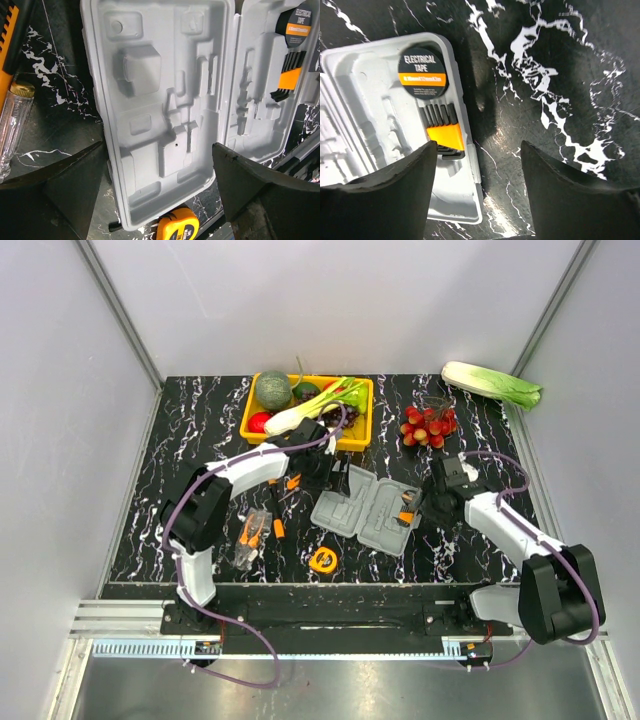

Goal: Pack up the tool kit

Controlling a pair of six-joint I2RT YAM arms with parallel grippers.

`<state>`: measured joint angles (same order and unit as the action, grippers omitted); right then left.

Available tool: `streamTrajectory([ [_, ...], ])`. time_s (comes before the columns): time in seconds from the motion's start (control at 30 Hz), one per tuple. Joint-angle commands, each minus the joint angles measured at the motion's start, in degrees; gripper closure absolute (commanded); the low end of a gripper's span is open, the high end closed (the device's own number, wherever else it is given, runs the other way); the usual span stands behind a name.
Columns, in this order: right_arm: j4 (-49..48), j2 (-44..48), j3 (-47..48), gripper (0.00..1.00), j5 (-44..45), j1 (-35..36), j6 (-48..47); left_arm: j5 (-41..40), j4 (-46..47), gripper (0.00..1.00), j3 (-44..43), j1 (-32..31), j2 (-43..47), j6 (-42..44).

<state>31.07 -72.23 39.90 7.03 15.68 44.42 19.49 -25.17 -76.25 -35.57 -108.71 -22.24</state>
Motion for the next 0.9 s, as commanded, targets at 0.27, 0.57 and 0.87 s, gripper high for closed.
streamTrajectory([
  [0.27,8.7,7.0,13.1,0.11,2.1,-0.5,-5.7,-0.8,-0.4,0.13,0.4,0.3,-2.8,-3.4],
  [0.57,6.2,6.7,11.2,0.14,-6.8,-0.5,-6.5,4.1,5.6,0.19,2.7,0.2,-5.3,-14.6],
  [0.87,4.2,4.6,5.7,0.28,-15.1,-0.5,-4.6,5.5,12.5,0.21,8.5,0.1,-1.9,-25.3],
])
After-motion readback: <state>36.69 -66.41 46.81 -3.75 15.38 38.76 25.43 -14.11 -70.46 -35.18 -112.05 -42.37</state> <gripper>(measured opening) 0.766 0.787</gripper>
